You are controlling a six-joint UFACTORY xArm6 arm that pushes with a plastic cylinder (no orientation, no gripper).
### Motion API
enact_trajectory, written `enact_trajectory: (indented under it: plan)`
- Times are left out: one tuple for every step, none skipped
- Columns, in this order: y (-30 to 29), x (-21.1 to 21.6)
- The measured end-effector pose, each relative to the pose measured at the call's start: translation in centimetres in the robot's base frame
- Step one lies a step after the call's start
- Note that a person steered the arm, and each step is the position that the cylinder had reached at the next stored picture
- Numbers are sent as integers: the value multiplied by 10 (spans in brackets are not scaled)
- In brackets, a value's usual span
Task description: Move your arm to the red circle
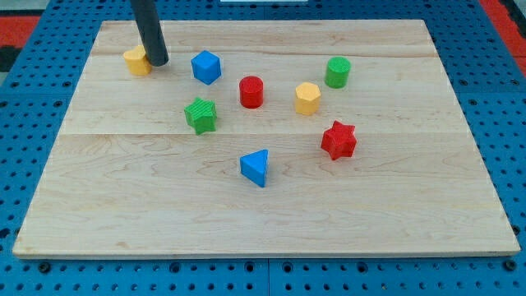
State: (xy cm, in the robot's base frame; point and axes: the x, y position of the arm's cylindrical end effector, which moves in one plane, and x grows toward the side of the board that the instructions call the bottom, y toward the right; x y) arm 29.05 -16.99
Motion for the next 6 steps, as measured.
enact_trajectory:
  plan:
    - [6,-21]
    - [71,-30]
    - [156,-17]
    - [177,28]
    - [173,55]
    - [166,55]
